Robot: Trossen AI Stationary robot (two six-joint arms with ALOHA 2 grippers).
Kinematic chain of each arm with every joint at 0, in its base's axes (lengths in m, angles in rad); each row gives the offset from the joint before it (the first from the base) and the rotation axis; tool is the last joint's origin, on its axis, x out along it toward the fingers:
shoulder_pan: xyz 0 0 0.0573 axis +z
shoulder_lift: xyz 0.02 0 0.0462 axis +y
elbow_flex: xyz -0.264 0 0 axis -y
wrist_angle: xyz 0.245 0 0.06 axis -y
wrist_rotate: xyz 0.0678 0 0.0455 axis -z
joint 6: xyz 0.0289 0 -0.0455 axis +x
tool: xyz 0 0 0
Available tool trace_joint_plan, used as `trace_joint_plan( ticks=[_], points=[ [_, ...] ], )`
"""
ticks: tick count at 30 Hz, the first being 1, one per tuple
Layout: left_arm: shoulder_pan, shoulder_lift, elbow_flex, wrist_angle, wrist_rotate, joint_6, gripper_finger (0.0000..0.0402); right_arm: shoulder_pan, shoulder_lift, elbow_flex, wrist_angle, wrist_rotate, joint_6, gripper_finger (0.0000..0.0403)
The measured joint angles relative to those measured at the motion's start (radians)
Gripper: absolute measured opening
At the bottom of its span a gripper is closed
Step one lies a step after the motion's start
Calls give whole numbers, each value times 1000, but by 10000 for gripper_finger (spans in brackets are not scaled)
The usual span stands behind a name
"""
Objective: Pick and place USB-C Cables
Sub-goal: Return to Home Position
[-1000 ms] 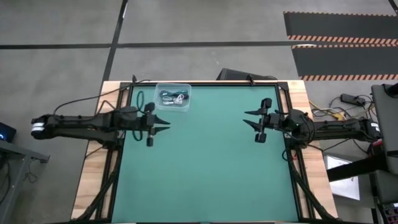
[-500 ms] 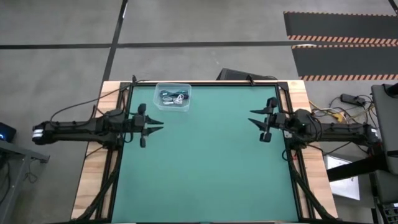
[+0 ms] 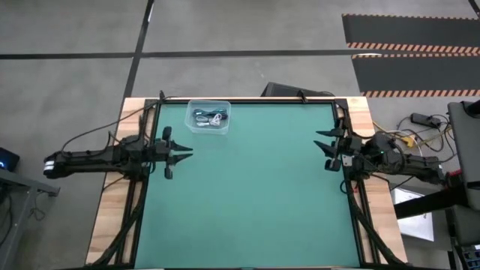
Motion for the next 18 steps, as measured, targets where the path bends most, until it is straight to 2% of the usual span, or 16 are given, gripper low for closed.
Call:
trace_joint_plan(
  ticks=[11,18],
  points=[
    [0,-116,-91,55,2,-15,58,0,-136,-81,-30,4,8,143],
    [0,-180,-154,113,3,-52,58,0,-136,-141,-18,28,35,143]
  ],
)
